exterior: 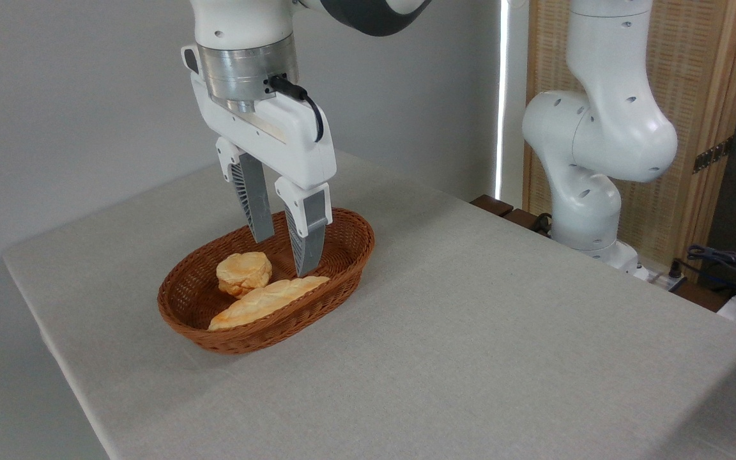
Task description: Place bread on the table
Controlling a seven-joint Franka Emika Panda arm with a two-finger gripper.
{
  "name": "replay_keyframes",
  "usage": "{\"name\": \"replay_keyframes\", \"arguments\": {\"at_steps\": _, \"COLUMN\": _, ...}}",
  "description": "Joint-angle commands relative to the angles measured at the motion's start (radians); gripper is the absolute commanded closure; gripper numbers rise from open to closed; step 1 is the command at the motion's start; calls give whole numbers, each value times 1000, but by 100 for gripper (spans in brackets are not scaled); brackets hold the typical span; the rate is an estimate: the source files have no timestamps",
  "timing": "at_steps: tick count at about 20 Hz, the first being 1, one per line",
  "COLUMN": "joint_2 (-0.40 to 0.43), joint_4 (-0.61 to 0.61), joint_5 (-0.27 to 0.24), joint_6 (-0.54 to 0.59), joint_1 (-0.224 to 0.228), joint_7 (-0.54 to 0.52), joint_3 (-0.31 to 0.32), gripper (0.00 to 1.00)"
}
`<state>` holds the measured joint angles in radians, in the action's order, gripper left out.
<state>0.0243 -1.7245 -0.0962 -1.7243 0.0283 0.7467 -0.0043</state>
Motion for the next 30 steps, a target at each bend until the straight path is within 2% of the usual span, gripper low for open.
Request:
{"name": "replay_keyframes", "arguments": {"at_steps": 1, "joint_2": 5, "joint_4": 14, "joint_5": -13, "joint_6": 32, "joint_1": 1, "joint_7": 22, "joint_3": 10, "gripper": 0}}
{"name": "replay_keyframes", "arguments": {"at_steps": 13, "joint_2": 5, "joint_4": 14, "joint_5": -13, "joint_6": 63, "joint_1": -1, "joint_7": 22, "joint_3": 12, "gripper": 0}}
{"name": "replay_keyframes", "arguments": {"at_steps": 18, "joint_2": 26, "joint_4": 14, "joint_5": -22, "joint_6": 66, "joint_1": -1, "joint_7": 19, "joint_3": 53, "gripper": 0}}
{"name": "replay_keyframes", "arguments": {"at_steps": 27, "joint_2": 20, "joint_4": 13, "joint_5": -23, "joint_6": 69, "joint_1": 1, "joint_7": 23, "joint_3": 52, "gripper": 0}}
{"name": "replay_keyframes", "arguments": {"at_steps": 30, "joint_2": 17, "joint_4": 13, "joint_5": -23, "joint_6": 69, "joint_1": 1, "joint_7": 71, "joint_3": 52, "gripper": 0}}
